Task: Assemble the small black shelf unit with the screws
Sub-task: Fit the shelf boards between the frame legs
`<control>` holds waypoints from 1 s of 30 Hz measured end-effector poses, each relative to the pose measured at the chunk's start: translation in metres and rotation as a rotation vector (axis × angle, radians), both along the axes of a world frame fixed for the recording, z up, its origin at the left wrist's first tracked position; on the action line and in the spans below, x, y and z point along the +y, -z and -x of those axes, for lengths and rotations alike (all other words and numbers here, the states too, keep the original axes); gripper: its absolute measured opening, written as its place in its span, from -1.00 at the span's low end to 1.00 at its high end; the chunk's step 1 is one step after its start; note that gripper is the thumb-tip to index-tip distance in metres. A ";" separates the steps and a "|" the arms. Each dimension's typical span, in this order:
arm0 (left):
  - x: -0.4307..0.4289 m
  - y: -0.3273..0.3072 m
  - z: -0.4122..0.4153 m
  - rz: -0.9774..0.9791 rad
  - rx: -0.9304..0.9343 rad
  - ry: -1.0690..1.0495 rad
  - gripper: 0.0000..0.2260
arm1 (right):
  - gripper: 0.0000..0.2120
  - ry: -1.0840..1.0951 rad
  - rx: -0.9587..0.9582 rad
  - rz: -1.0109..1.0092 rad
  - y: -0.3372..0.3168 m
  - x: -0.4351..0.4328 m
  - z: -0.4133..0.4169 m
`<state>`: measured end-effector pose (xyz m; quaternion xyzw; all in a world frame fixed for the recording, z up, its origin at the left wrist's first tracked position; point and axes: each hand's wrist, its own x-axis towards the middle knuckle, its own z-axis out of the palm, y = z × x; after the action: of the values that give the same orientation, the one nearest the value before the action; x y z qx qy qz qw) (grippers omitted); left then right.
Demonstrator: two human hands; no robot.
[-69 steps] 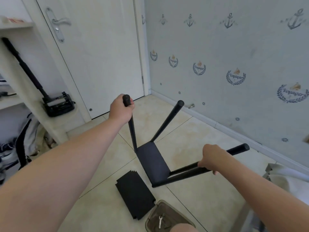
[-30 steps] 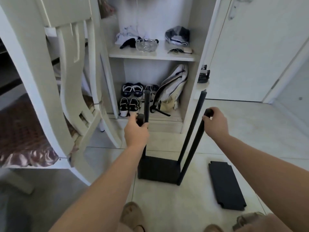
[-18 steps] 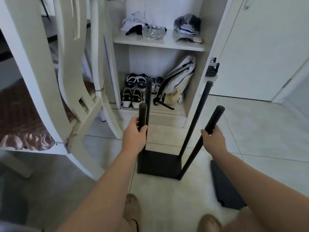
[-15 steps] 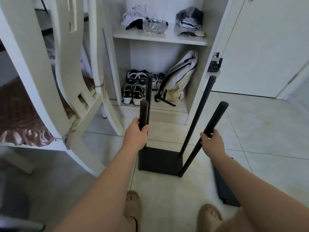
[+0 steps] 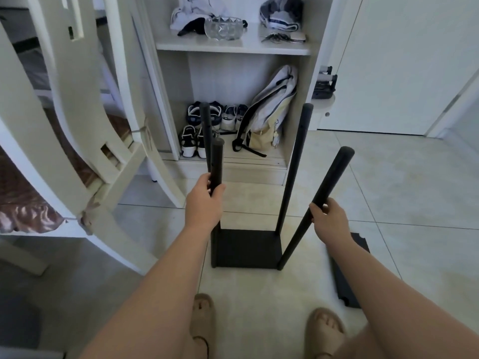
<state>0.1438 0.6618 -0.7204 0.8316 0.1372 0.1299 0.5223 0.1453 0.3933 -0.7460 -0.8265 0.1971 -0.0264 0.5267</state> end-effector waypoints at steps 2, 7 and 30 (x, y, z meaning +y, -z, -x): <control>0.002 0.001 -0.001 0.008 0.001 -0.002 -0.72 | -0.68 -0.019 0.000 0.021 -0.001 -0.002 0.002; 0.016 0.002 0.000 0.047 -0.013 -0.074 -0.72 | -0.68 -0.090 0.016 0.083 -0.006 -0.002 0.010; -0.135 0.029 0.065 -0.368 0.759 0.875 -0.40 | -0.47 -0.240 0.332 0.406 0.003 -0.116 0.057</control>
<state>0.0792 0.5265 -0.7491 0.8756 -0.0655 -0.3811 0.2896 0.0879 0.2777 -0.7488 -0.9254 0.1721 0.1331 0.3103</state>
